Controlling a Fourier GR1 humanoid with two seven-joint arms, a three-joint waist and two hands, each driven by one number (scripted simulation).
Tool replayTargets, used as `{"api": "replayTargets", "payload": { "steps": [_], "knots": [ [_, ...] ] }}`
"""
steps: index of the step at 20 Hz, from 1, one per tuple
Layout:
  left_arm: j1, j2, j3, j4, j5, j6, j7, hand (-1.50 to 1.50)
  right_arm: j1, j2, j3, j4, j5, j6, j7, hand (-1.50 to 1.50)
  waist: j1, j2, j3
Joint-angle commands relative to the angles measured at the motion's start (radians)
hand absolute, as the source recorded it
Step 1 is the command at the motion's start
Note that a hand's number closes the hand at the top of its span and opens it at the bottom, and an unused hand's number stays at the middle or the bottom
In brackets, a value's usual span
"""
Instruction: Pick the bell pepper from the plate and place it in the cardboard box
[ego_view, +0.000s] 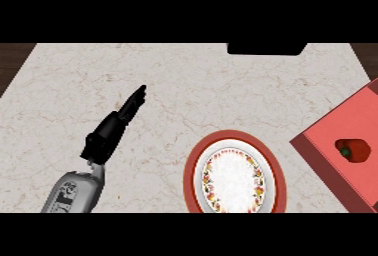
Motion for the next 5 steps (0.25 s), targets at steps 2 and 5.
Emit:
{"api": "replayTargets", "payload": {
  "steps": [2,5],
  "knots": [
    [-0.004,0.0,-0.003,0.005,-0.014,0.002,-0.006,0.0,-0.044,0.049,-0.101,0.164,-0.165,0.212,-0.001,-1.5,-0.002,0.003,0.001],
    [-0.012,0.003,0.001,-0.007,0.004,-0.018,-0.002,0.0,-0.1,0.012,-0.151,0.269,-0.226,0.333,0.058,-1.5,0.007,0.005,0.001]
  ]
}}
